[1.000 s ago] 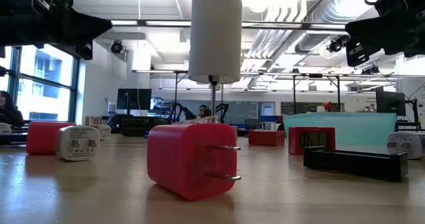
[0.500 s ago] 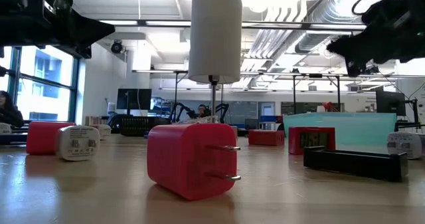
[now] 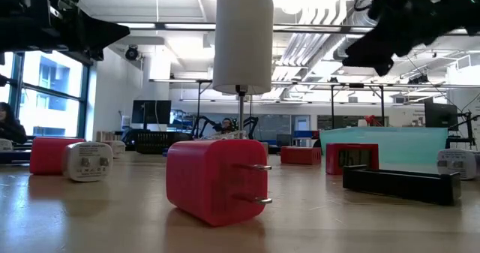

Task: Pick & Place Office items
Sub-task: Put the red adapter into the green bin

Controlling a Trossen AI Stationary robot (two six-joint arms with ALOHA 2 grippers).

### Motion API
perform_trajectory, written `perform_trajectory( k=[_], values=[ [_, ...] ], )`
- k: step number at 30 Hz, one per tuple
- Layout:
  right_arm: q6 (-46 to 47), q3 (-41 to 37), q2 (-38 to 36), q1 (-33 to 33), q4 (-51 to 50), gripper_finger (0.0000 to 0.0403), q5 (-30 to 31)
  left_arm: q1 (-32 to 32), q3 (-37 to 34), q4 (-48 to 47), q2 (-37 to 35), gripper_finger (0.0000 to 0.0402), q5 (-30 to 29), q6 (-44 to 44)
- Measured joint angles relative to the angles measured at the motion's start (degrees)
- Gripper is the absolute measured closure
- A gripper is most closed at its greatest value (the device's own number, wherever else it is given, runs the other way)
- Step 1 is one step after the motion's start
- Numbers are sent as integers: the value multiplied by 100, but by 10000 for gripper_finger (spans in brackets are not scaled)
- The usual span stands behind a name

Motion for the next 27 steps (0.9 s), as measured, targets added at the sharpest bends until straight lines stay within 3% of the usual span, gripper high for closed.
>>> perform_trajectory(
  k=[6,12,23,27],
  values=[
    [-24,1090,998,0,-715,141,-464,1,-1,-1,0,401,0,-16],
    [273,1956,1858,-2,-1713,86,-487,1,-1,-3,0,401,2,-17],
    [81,2262,3149,-64,-1700,77,-27,1,0,-7,0,401,2,-17],
    [-4,2260,3592,-153,-1520,76,-130,1,-1,-8,0,401,7,-343]
  ],
)
